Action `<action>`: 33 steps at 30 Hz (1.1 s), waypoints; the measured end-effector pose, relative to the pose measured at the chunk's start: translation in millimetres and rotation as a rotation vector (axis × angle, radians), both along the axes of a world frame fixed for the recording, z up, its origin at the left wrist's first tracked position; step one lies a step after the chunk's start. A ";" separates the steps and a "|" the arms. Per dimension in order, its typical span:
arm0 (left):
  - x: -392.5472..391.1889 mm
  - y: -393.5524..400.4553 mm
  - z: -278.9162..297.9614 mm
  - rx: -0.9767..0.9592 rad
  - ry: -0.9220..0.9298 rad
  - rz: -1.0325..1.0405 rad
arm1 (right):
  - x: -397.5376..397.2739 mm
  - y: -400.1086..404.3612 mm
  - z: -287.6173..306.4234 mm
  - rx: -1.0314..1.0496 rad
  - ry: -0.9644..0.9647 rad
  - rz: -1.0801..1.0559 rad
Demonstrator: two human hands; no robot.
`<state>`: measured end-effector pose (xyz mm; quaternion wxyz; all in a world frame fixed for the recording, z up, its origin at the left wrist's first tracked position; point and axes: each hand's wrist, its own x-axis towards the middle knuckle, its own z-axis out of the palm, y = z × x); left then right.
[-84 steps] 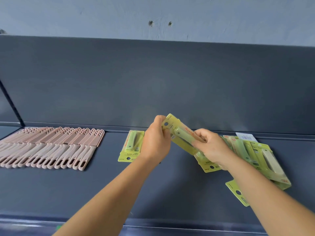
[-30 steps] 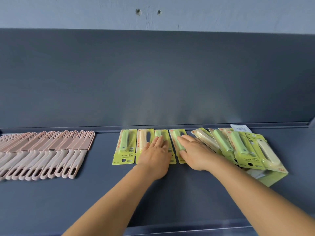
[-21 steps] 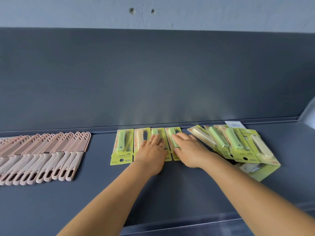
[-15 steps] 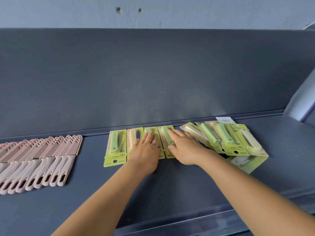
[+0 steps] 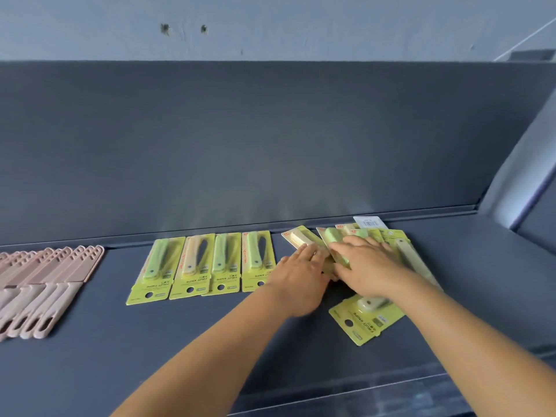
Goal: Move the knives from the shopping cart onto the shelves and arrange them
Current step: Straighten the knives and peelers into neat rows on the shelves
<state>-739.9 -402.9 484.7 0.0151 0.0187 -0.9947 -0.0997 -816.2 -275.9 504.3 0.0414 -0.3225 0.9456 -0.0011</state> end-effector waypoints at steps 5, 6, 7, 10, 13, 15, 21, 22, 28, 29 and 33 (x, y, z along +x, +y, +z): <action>-19.7 20.1 -3.2 -0.008 0.022 0.142 | -25.6 19.5 0.1 0.035 0.006 0.052; -20.6 22.7 -2.9 -0.010 0.043 0.177 | -29.0 21.2 0.2 0.042 0.000 0.062; -21.0 25.1 -3.1 -0.015 0.059 0.212 | -31.8 22.2 0.5 0.045 -0.004 0.078; -18.4 27.0 -4.1 -0.040 0.068 0.269 | -33.6 20.2 2.2 0.022 -0.017 0.141; -12.7 23.1 -3.7 -0.072 0.039 0.275 | -31.6 15.6 3.2 -0.077 -0.102 0.192; -9.4 17.4 -2.4 -0.067 0.024 0.284 | -32.8 12.2 1.6 -0.119 -0.166 0.215; 0.2 -5.1 -3.9 -0.022 -0.016 0.235 | -37.0 7.2 -1.7 -0.128 -0.161 0.258; 1.5 -7.7 -4.1 -0.018 -0.024 0.221 | -37.1 7.3 -1.3 -0.124 -0.157 0.267; 4.6 -23.2 -1.6 -0.006 -0.063 0.161 | -35.0 -0.3 -2.7 -0.126 -0.113 0.266; 4.1 -24.6 0.0 0.009 -0.072 0.174 | -34.3 -2.6 -3.4 -0.118 -0.106 0.260; 3.0 -25.6 3.2 0.072 -0.058 0.202 | -29.8 -11.7 -4.6 -0.102 -0.102 0.256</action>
